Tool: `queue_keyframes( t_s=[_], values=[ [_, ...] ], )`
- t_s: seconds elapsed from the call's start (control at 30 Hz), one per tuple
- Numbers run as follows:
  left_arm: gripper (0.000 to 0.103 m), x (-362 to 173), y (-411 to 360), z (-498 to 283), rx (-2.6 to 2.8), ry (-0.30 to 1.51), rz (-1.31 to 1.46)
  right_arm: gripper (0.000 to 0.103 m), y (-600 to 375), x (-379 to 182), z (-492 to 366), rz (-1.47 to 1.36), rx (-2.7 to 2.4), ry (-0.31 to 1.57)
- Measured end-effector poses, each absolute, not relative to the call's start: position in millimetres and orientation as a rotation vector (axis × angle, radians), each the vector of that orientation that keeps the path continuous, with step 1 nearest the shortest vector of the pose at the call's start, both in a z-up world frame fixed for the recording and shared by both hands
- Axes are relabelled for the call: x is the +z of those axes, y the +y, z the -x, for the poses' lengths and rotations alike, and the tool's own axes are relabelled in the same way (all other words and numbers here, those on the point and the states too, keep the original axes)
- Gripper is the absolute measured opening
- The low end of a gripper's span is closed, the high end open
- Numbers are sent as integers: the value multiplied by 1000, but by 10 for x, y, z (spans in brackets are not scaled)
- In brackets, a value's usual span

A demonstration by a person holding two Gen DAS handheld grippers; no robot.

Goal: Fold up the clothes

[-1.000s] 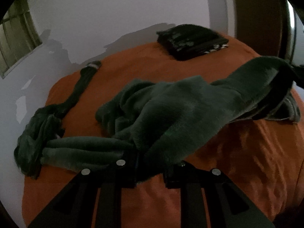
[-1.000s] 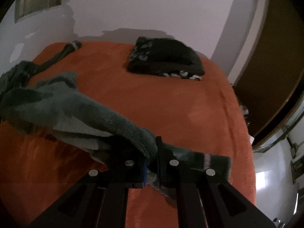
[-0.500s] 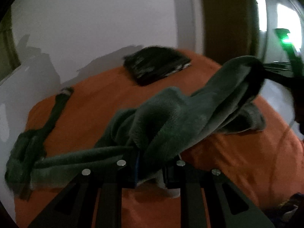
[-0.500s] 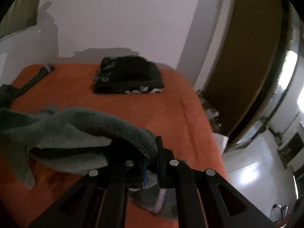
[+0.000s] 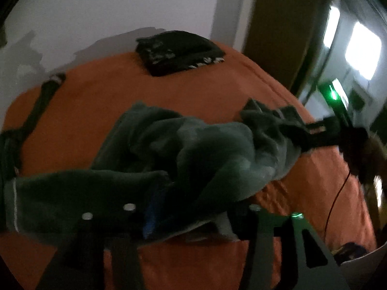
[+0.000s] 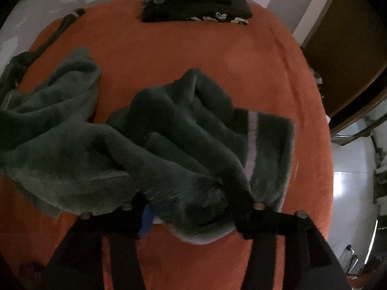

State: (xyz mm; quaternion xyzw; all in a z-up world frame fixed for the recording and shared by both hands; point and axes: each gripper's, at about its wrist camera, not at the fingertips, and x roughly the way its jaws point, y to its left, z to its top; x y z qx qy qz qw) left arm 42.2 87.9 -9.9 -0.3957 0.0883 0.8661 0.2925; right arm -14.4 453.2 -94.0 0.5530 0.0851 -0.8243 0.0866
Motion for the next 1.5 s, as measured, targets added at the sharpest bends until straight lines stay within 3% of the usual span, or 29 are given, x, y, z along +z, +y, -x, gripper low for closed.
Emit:
queue_keyframes(
  t_s=[0.07,0.13,0.2,0.33,0.5,0.7,1.0,1.5],
  values=[
    [55,-97,769,-367,2320,175,1069,57,4636,-817,151,-1586,-2505,140],
    [55,-2,585,-297,2358,74,1046,69,4747,-678,174,-1517,-2550,12],
    [56,75,452,-251,2386,11,1023,70,4772,-586,224,-1476,-2560,-48],
    [56,204,392,-283,2442,75,959,70,4634,-442,169,-1386,-2588,54],
    [66,360,269,-330,2555,207,864,70,4539,-85,91,-1156,-2751,272],
    [66,168,253,-66,2546,229,998,70,4555,266,176,-1046,-2727,129],
    [66,-709,345,237,2443,334,1441,70,3885,-489,272,-1299,-2360,52],
    [66,-1268,82,515,2412,325,1726,70,3188,-1030,881,-1471,-2046,-43]
  ],
)
